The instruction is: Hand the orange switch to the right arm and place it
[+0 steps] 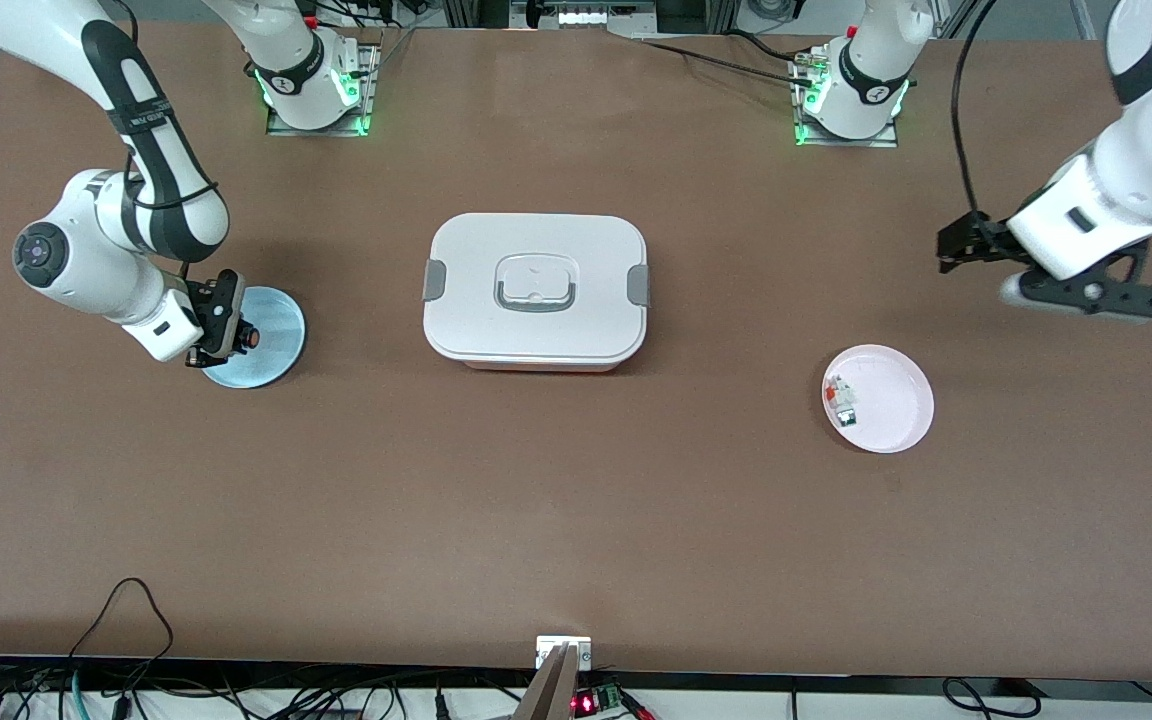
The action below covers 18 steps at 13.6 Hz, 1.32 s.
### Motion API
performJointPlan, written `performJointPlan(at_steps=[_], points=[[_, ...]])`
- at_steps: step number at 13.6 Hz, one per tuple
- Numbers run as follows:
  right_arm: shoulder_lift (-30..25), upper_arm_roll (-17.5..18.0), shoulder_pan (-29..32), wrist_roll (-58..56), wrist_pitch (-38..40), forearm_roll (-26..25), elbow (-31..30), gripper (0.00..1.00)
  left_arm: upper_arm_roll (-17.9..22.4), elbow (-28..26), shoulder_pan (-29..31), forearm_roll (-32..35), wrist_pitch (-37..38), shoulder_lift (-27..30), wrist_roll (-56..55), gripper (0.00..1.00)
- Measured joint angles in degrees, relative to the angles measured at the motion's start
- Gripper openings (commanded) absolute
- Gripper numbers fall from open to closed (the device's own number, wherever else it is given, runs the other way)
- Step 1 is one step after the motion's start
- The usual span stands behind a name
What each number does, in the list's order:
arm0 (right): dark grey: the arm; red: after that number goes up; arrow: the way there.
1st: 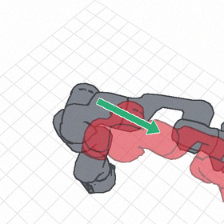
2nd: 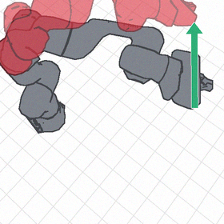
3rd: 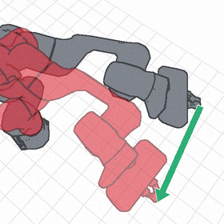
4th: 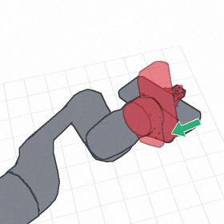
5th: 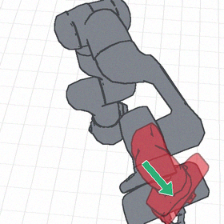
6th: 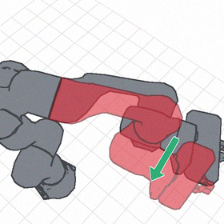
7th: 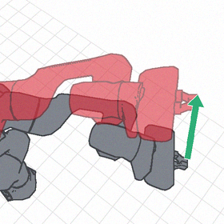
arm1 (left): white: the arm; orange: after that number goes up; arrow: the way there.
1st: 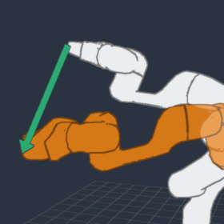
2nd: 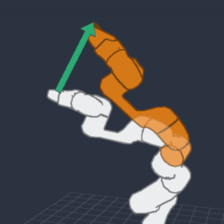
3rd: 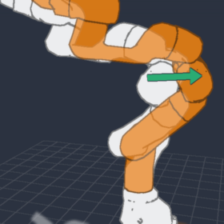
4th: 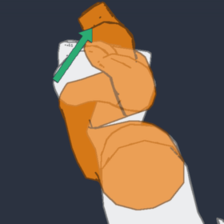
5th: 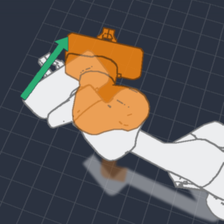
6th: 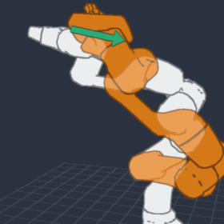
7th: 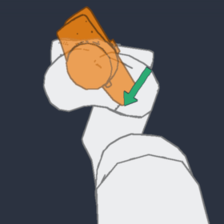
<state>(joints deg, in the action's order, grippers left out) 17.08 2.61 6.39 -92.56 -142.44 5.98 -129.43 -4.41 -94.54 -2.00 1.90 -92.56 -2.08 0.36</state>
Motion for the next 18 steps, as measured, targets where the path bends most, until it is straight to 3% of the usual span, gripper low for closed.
performJointPlan(at_steps=[2, 3, 4, 5, 6, 11, 18], points=[[1.1, 0.1, 0.0, 0.0, -2.7, 0.0, -1.3, 0.07, 0.3, -5.7, 0.2, 1.2, -4.7, 3.0, -0.1, 1.00], [1.9, 0.1, 0.0, 0.0, -3.5, 0.0, -1.7, 0.17, 0.3, -7.0, 0.2, 1.3, -5.8, 3.4, -0.2, 1.00], [2.7, 0.1, 0.0, -0.1, -3.8, 0.0, -1.8, 0.33, 0.3, -7.5, 0.1, 1.3, -6.1, 3.6, -0.6, 1.00], [3.4, 0.2, 0.0, -0.1, -3.9, 0.0, -1.8, 0.70, 0.5, -7.6, 0.1, 1.2, -6.2, 3.7, -1.3, 1.00], [3.7, 0.4, -0.1, -0.1, -4.0, 0.0, -1.8, 1.00, 1.2, -7.6, 0.2, 1.0, -6.1, 3.9, -1.7, 1.00], [1.6, 0.6, -0.5, 1.7, 0.2, 0.1, 1.7, 1.00, 2.8, -1.0, 0.2, -0.4, 1.5, 3.9, -1.7, 1.00], [-7.4, 0.7, -1.3, 27.9, 20.1, 0.1, 14.0, 1.00, 2.7, 0.7, 0.1, -0.4, 4.8, 2.0, -2.4, 1.00]])
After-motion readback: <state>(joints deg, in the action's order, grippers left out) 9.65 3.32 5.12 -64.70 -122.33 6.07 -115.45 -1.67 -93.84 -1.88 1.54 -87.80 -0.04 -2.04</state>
